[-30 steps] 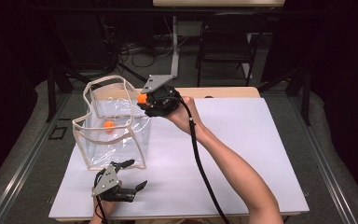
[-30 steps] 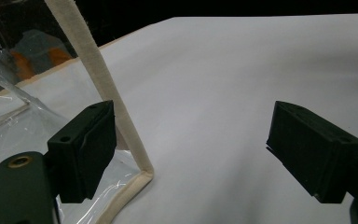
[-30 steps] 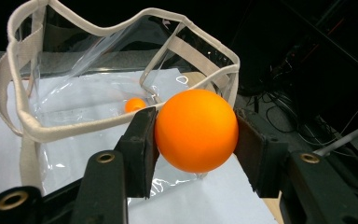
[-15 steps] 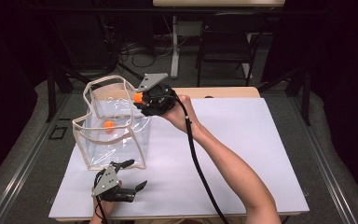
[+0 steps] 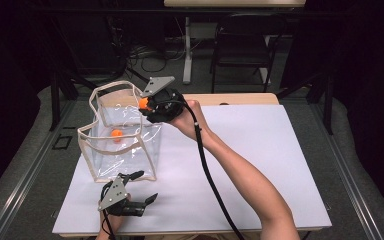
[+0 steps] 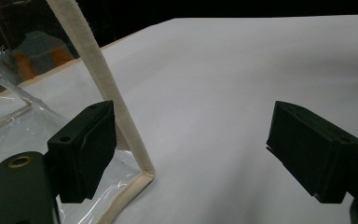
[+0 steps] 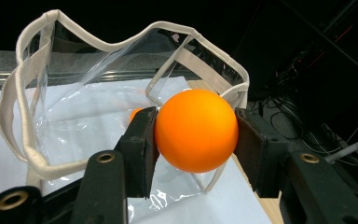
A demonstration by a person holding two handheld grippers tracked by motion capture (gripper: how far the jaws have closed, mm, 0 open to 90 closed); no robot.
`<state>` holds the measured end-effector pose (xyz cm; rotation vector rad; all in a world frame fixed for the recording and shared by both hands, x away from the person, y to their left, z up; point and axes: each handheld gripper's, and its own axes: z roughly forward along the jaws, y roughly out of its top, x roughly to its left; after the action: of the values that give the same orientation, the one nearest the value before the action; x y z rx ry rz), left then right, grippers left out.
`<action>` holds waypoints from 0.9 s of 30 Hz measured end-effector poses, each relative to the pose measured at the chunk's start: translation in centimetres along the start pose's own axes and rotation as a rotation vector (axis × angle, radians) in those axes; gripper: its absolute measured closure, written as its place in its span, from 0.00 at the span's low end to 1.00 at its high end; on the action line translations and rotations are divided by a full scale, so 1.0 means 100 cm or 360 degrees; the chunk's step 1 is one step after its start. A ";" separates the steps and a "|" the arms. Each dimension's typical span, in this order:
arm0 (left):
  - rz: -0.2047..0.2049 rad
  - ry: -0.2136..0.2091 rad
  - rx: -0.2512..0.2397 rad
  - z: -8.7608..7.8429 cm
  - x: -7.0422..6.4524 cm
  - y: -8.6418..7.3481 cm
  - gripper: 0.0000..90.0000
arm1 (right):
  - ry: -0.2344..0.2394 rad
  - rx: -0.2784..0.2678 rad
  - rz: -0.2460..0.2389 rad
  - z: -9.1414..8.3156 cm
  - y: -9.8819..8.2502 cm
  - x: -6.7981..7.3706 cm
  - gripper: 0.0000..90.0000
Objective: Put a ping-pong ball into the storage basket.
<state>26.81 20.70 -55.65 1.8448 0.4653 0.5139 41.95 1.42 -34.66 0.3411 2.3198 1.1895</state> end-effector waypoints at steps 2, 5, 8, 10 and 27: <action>0.0000 0.0002 0.0000 0.000 0.000 0.000 0.17 | 0.0000 -0.0003 0.0002 0.001 0.001 0.000 0.56; -0.0002 0.0005 0.0003 0.000 0.000 0.000 0.17 | 0.0003 -0.0008 0.0006 0.001 0.002 0.000 0.56; -0.0003 0.0005 0.0004 -0.001 0.000 0.000 0.17 | 0.0003 -0.0008 0.0004 0.003 0.003 0.000 0.56; -0.0001 0.0006 0.0002 -0.001 0.001 0.000 0.17 | 0.0006 -0.0012 0.0000 0.003 0.003 0.000 0.56; -0.0002 0.0003 0.0004 0.000 0.000 0.000 0.17 | 0.0011 -0.0037 -0.0008 0.009 0.006 0.006 0.56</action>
<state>26.80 20.74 -55.65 1.8468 0.4686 0.5144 41.91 2.60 -34.82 0.3236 2.3093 1.2163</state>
